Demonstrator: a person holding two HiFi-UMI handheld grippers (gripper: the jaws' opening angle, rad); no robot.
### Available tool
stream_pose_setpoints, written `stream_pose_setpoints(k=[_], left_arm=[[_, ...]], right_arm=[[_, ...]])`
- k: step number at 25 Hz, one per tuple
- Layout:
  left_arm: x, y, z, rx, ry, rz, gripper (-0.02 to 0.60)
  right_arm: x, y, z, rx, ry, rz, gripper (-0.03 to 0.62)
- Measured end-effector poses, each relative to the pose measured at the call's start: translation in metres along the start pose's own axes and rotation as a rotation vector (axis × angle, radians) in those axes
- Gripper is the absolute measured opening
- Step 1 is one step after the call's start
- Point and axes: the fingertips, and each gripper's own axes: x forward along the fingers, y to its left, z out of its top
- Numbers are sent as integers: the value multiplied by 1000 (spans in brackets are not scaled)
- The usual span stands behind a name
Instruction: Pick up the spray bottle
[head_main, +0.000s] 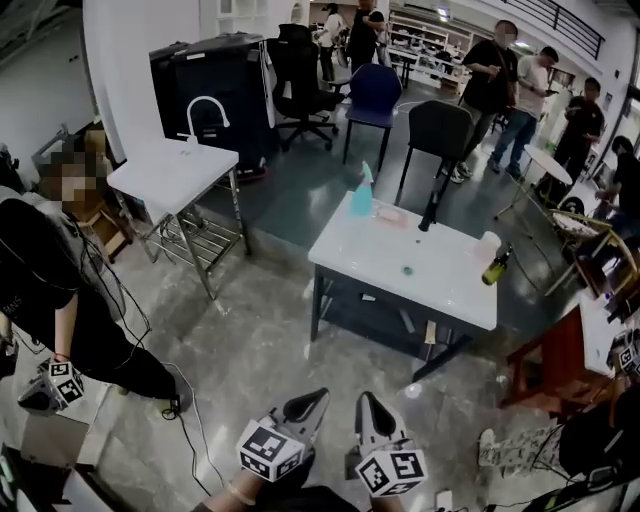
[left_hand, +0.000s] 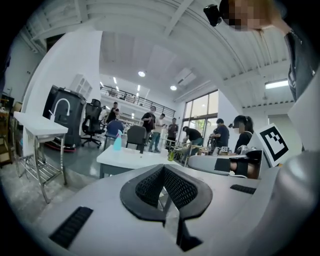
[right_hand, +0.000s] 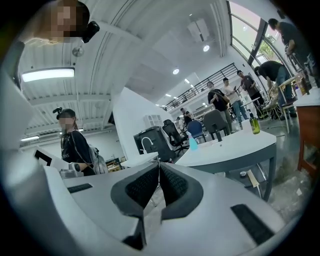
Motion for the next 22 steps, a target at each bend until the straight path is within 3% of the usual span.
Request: stream_pose_setpoints(k=[5, 22], left_arm=[[32, 27, 13, -40, -11, 11, 8], [103, 93, 39, -39, -12, -33, 6]], right_arm=[[37, -22, 11, -4, 25, -4, 11], [124, -58, 31, 8, -1, -45, 11]])
